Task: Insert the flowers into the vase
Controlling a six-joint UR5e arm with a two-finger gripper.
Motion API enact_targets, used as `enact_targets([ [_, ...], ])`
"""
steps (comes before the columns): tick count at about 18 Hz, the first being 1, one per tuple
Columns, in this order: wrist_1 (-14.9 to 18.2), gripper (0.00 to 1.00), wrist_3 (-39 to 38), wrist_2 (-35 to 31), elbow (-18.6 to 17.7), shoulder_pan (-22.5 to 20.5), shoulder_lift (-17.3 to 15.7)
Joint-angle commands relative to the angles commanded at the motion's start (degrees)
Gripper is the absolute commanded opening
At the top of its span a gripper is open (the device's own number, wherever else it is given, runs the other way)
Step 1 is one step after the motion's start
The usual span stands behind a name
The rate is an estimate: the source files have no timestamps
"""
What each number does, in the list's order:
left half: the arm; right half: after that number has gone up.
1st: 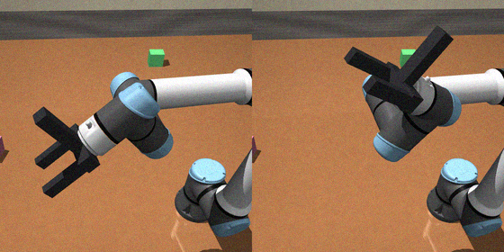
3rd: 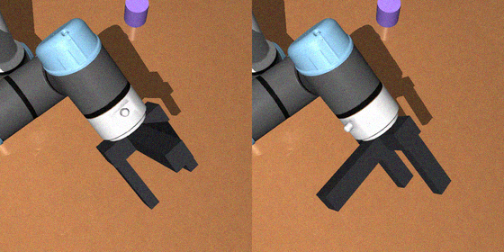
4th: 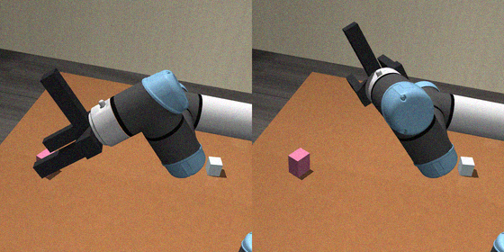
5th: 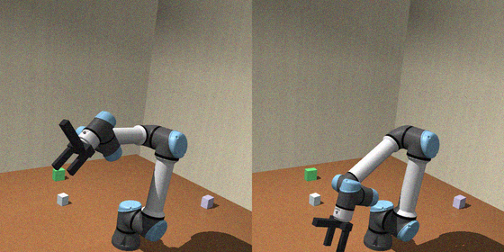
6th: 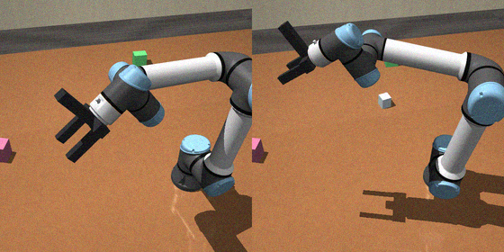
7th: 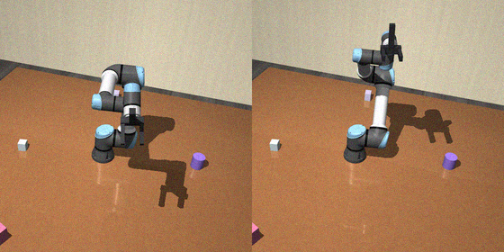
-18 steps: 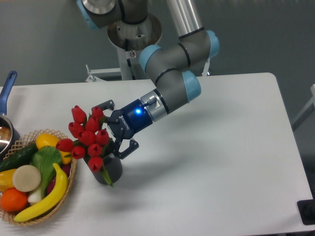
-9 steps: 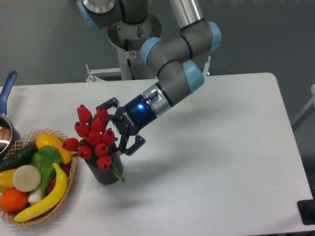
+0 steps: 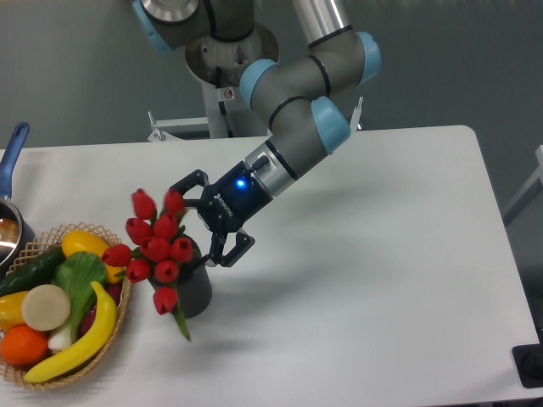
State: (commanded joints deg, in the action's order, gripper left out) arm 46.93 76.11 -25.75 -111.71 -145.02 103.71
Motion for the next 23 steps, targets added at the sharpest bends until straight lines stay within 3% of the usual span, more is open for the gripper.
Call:
enact_targets([
  [3,0.0,1.0,-0.1,-5.8,-0.1,-0.5,-3.7],
  [6,0.1,1.0,0.0,-20.4,-1.1,-2.5,-8.4],
  [9,0.0,1.0,0.0,-33.0,0.6,-6.0,-12.2],
  [13,1.1,1.0,0.2,-37.2,7.5,-14.5,-13.4],
  [14,1.8,1.0,0.4,-37.4,7.6,-16.1,-14.0],
  [18,7.7,1.0,9.4,-37.9,9.0,-21.6,-17.1],
  [23,21.3,1.0,25.7,-49.4,15.7,-23.5,-17.8],
])
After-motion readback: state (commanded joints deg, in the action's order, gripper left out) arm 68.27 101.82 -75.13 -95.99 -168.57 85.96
